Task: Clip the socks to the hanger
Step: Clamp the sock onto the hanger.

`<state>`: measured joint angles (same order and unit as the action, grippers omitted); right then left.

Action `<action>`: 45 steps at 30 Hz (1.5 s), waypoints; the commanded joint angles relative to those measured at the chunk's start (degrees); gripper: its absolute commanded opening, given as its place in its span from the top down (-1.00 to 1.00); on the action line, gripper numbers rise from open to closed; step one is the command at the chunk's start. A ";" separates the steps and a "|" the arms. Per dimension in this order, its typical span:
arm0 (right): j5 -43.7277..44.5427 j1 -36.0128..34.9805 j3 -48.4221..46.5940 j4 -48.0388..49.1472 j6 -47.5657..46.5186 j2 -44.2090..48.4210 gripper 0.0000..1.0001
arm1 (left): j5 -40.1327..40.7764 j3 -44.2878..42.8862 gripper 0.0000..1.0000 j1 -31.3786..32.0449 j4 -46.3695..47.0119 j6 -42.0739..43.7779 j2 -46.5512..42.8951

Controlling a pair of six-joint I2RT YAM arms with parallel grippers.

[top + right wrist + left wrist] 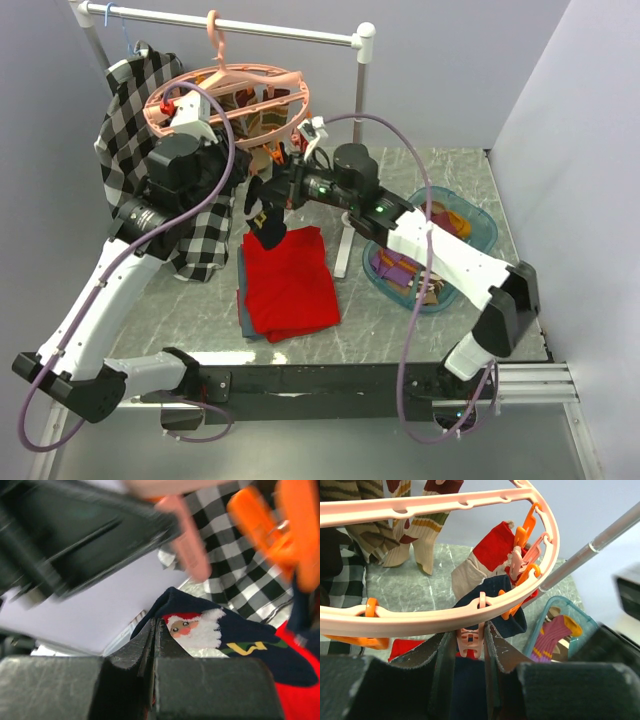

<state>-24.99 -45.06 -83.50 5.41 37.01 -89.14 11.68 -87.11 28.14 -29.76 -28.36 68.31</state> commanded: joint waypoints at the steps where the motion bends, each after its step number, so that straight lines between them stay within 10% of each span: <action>1: 2.76 -0.29 -6.58 1.63 0.69 -3.93 1.00 | -1.75 0.45 0.79 -0.28 3.39 -0.56 -1.87; 45: 3.46 2.08 -10.80 -0.58 -0.45 -3.67 1.00 | -2.98 2.12 0.76 -0.19 2.07 6.74 -2.83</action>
<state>-20.69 -43.33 -91.20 1.98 36.18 -95.72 10.96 -85.49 28.05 -28.93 -23.22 66.43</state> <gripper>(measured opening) 0.007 0.298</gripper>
